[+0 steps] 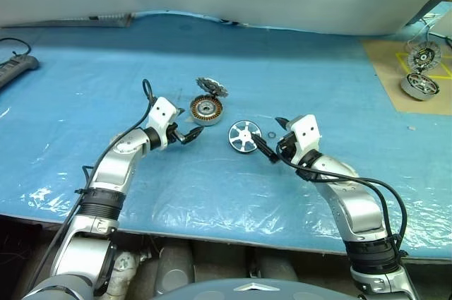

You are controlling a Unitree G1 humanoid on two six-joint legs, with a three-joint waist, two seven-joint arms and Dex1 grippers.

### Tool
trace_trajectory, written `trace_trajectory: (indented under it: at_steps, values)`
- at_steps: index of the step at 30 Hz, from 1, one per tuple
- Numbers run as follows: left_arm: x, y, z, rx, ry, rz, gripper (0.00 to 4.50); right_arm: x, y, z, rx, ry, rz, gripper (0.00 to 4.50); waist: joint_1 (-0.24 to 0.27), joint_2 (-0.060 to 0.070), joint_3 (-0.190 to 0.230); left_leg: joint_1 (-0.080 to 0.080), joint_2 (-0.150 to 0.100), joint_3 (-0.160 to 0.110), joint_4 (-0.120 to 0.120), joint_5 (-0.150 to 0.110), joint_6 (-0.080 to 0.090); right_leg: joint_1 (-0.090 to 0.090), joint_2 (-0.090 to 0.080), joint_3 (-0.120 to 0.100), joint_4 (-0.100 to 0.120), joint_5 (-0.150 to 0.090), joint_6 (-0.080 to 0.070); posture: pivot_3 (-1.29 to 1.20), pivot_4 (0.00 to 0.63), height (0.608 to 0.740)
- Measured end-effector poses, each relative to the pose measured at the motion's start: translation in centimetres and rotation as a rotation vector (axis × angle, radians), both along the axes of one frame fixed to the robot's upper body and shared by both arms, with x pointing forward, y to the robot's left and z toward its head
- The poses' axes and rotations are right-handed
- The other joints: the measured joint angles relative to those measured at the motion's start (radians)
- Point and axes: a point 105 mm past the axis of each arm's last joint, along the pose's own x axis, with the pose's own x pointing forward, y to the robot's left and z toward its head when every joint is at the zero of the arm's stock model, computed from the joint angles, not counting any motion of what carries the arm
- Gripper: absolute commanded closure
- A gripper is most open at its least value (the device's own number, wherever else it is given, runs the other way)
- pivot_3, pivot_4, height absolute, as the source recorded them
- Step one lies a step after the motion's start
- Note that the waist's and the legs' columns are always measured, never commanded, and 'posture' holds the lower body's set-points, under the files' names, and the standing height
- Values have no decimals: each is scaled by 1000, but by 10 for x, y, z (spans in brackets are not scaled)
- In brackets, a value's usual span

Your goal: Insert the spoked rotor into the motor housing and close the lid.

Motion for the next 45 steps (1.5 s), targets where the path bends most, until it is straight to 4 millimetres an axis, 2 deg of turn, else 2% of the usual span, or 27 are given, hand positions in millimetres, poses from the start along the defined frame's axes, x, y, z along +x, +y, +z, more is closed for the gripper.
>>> trace_trajectory:
  at_steps: [45]
  values:
    - [9, 3, 0, 78, 7, 18, 18, 3, 2, -3, 2, -4, -13, 0, 0, 0, 0, 0, 0, 0, 0, 0, 0, 0, 0, 0, 1, 0, 0, 0, 150, 740]
